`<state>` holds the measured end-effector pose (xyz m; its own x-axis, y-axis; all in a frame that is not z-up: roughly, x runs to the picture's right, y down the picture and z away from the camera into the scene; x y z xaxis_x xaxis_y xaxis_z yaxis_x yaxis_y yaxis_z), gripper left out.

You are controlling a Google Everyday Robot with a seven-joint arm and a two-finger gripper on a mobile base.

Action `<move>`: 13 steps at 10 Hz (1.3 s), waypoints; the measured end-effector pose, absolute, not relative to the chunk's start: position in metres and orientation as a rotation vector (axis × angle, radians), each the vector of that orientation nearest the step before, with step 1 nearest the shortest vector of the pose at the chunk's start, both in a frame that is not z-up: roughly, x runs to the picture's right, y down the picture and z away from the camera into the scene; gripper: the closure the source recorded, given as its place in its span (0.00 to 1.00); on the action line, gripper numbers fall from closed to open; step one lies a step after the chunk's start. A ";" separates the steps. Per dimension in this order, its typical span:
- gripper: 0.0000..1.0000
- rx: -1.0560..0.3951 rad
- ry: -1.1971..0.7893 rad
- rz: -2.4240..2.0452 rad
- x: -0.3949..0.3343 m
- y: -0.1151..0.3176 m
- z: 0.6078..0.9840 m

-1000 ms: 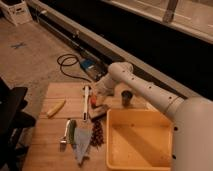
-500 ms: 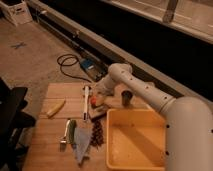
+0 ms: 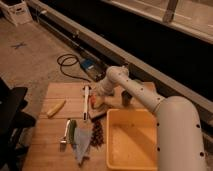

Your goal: Place apple in metal cup

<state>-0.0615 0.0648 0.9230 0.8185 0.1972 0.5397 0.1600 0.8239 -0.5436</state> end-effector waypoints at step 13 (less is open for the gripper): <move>1.00 -0.445 -0.519 0.090 0.007 -0.005 0.861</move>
